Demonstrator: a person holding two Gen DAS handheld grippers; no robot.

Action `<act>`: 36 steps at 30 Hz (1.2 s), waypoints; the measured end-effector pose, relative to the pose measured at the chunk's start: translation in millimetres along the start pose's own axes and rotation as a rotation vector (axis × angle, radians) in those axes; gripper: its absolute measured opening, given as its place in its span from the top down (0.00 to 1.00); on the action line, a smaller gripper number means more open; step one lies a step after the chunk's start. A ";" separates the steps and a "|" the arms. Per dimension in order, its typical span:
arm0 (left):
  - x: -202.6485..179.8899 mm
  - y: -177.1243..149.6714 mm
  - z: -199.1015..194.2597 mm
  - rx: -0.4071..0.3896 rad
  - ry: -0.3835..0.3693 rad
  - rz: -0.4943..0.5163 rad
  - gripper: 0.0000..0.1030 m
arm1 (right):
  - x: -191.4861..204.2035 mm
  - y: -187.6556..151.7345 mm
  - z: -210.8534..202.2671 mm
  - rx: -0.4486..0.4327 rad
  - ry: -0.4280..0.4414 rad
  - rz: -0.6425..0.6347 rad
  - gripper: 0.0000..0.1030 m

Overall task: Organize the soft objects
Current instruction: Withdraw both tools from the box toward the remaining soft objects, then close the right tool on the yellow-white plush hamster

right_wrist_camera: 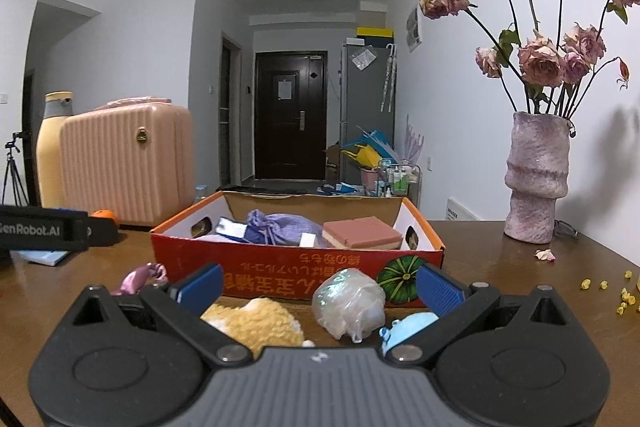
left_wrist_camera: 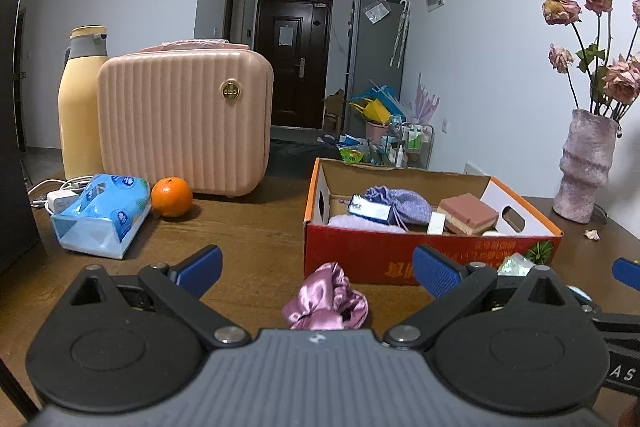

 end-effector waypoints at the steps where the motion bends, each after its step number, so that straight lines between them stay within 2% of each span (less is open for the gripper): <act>1: 1.4 -1.6 -2.2 0.002 -0.002 0.002 0.00 | 1.1 -0.5 -1.8 0.000 0.005 -0.002 0.00; 13: 19.1 -18.2 -26.9 0.022 -0.020 0.006 0.00 | 19.0 -14.2 -19.9 0.029 0.045 -0.034 0.00; 22: 29.7 -30.9 -38.2 0.054 -0.076 0.010 0.00 | 28.4 -31.5 -32.3 0.074 0.062 -0.043 0.00; 28: 40.9 -39.9 -29.1 0.101 -0.130 0.051 0.00 | 30.7 -43.1 -21.9 0.141 0.075 -0.041 0.00; 36: 65.2 -51.9 -9.6 0.177 -0.139 0.053 0.00 | 38.4 -51.0 -10.0 0.188 0.091 -0.044 0.00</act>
Point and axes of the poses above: each gripper's, at about its wrist camera, not at the fingertips, and z roughly the way its jaws point, x to its left, y to its top, the point moved 9 cm from there along z, roughly the way its jaws point, and after that the axes turned 5 degrees about z, right-handed, at the moved point
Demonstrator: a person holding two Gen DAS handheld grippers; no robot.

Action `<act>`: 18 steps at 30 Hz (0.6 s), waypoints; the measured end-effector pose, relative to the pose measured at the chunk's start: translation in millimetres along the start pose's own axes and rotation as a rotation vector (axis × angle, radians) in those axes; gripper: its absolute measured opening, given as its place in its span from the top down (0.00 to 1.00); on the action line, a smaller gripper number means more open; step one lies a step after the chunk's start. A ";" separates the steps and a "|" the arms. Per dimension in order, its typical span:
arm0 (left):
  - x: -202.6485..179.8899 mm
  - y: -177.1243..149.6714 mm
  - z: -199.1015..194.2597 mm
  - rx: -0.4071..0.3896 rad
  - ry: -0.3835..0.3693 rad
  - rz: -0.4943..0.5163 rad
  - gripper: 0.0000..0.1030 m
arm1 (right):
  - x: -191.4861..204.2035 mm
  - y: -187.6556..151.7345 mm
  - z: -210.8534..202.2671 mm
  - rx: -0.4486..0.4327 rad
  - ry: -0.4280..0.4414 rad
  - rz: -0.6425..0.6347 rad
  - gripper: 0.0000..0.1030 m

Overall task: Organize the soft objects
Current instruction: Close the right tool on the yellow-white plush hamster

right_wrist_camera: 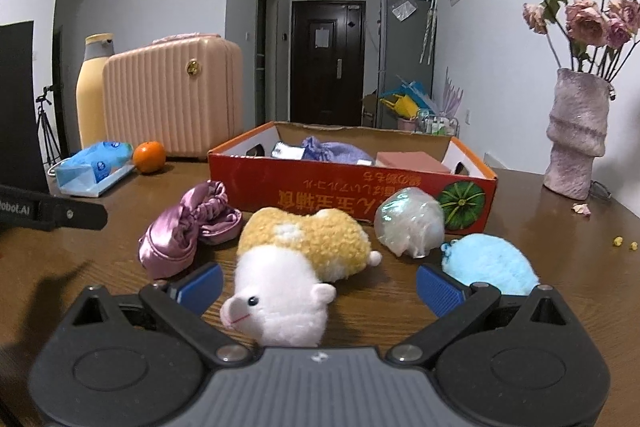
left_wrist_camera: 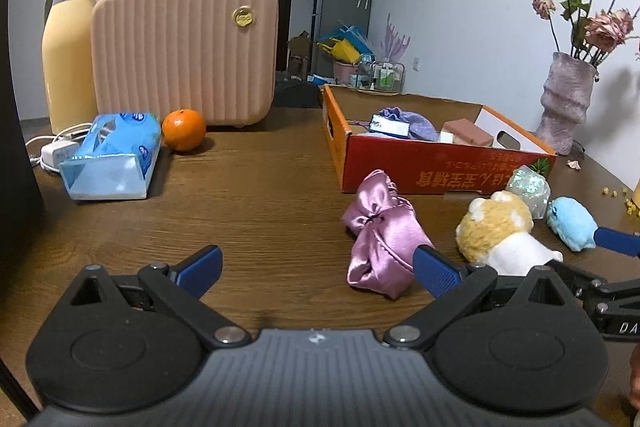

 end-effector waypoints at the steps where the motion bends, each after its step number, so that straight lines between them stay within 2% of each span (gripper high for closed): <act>1: 2.1 0.3 1.4 0.002 -0.002 -0.008 0.00 | 1.6 0.2 2.9 0.008 0.007 0.002 0.00; 6: 9.4 -0.7 4.9 0.006 0.026 -0.019 0.00 | 8.6 -0.3 25.6 0.066 0.032 0.018 0.00; 11: 9.6 -1.2 4.7 -0.010 0.058 -0.001 0.00 | 14.5 -1.3 39.6 0.100 0.059 0.013 0.06; 14: 9.4 -0.7 4.7 -0.020 0.072 0.001 0.00 | 17.1 -1.7 46.6 0.121 0.081 0.013 0.11; 16: 9.7 -1.1 6.4 -0.017 0.078 -0.006 0.00 | 19.1 -2.8 49.7 0.138 0.098 0.016 0.21; 18: 9.7 -1.5 8.0 -0.013 0.082 -0.010 0.00 | 21.0 -4.0 51.7 0.152 0.119 0.023 0.23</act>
Point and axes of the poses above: each gripper's, at about its wrist camera, not at the fingertips, and z roughly the way its jaws point, x to its left, y to its top, the point moved 9 cm from there along z, roughly the way its jaws point, and after that the axes turned 5 degrees about z, right-handed, at the moved point
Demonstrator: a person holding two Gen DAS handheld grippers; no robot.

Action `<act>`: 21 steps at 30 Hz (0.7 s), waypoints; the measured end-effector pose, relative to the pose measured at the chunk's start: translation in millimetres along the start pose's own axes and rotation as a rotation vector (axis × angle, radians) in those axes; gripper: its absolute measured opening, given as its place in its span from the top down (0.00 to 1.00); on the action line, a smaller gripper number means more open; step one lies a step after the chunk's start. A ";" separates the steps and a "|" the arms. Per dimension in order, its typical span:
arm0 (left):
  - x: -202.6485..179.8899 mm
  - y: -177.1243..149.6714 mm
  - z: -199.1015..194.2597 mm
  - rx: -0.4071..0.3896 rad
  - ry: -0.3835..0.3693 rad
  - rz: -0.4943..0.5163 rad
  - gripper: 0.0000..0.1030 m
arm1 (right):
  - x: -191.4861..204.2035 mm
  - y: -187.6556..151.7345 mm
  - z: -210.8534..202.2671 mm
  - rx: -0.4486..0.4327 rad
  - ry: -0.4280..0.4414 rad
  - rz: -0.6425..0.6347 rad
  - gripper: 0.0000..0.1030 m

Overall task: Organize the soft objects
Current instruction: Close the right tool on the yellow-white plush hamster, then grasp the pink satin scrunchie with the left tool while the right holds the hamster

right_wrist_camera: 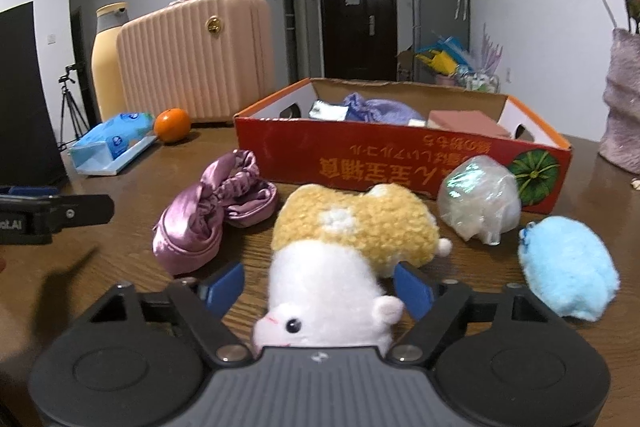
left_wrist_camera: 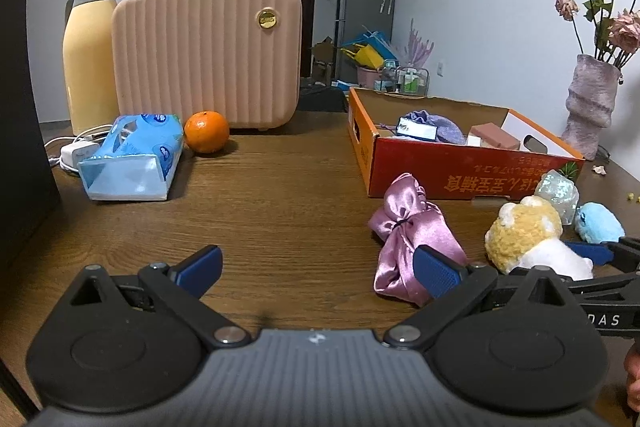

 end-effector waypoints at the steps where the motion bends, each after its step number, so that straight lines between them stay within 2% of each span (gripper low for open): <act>1: -0.1 -0.1 0.5 0.001 0.003 -0.001 0.00 | 0.4 0.0 0.4 0.002 0.009 0.003 0.26; 2: -0.6 -0.4 0.7 0.001 0.005 -0.002 0.00 | 0.9 0.2 0.5 0.002 0.014 0.003 0.28; 3: -1.2 -0.6 0.9 0.001 0.006 -0.003 0.00 | 1.3 0.1 0.6 0.003 0.019 0.003 0.36; 4: -1.9 -0.8 1.0 0.001 0.008 -0.003 0.00 | 1.4 -0.2 0.8 0.005 0.021 0.003 0.47; 12: -4.9 -1.9 1.0 0.002 0.017 -0.010 0.00 | 3.1 1.4 -4.8 -0.017 0.039 -0.001 0.53; 21: -7.4 -1.5 -0.6 -0.002 0.020 -0.032 0.00 | 4.1 10.9 -19.5 -0.101 0.027 -0.027 0.53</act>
Point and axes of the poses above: each gripper's, at about its wrist camera, not at the fingertips, and z roughly the way its jaws point, x to its left, y to its top, the point moved 9 cm from there along z, roughly the way its jaws point, and after that the axes turned 5 degrees about z, right-handed, at the moved point
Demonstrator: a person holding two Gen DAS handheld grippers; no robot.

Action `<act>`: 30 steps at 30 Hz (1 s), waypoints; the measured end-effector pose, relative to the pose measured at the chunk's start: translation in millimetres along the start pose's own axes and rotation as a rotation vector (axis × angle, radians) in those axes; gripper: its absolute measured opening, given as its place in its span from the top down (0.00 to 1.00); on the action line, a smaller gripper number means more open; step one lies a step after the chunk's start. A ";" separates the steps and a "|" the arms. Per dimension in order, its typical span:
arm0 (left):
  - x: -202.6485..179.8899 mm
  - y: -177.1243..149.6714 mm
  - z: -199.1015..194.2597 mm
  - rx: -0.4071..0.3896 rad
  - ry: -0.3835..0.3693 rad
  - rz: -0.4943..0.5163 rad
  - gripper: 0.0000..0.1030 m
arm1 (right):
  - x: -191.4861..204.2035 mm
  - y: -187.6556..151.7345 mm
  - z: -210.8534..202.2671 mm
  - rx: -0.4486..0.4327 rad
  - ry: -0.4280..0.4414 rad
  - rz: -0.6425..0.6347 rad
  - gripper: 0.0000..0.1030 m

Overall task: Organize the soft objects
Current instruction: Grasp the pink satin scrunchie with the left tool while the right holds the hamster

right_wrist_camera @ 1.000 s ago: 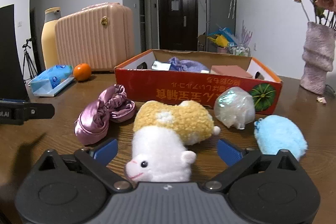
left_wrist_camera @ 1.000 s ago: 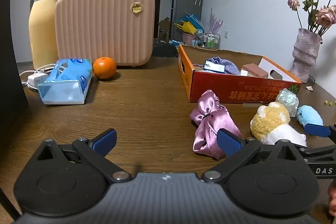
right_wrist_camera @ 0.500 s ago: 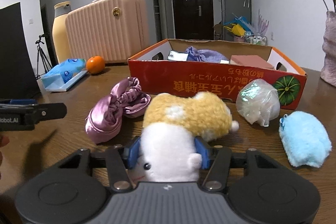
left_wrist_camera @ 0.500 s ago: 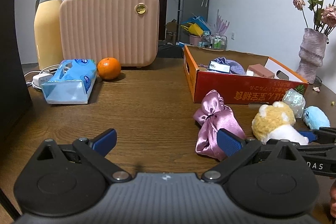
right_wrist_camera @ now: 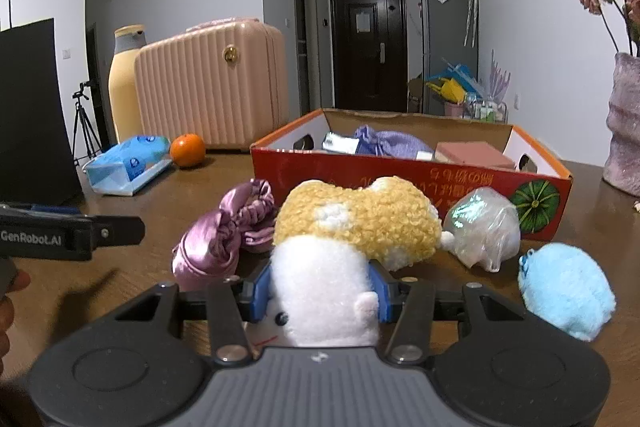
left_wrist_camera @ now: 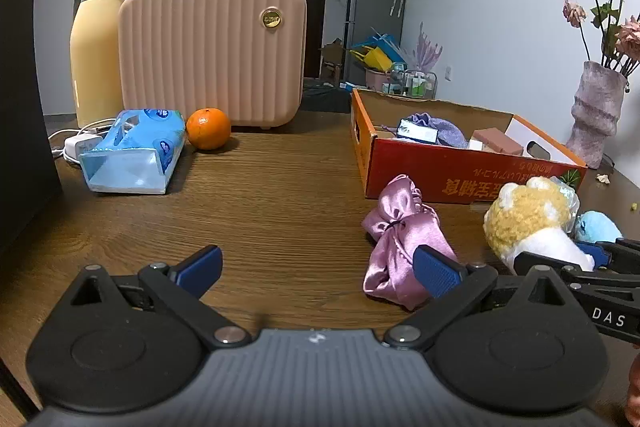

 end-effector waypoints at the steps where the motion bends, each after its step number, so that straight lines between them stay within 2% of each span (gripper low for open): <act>1: -0.7 0.2 -0.2 0.000 0.000 -0.003 0.00 | -0.5 1.4 -1.3 -0.009 -0.003 -0.002 0.53; 17: -22.7 3.7 0.9 -0.005 0.003 -0.032 0.00 | -29.0 21.9 -21.6 -0.129 -0.050 -0.007 0.53; 30: -57.5 10.3 27.2 0.023 0.000 -0.006 0.00 | -64.8 33.6 -28.6 -0.191 -0.113 -0.006 0.53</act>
Point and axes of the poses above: each gripper's, at about its wrist camera, not at the fingertips, and z roughly the way its jaws point, x to its left, y to its top, the point moved 9 cm from there along z, roughly the way its jaws point, and after that the axes turned 5 degrees about z, right-handed, at the moved point
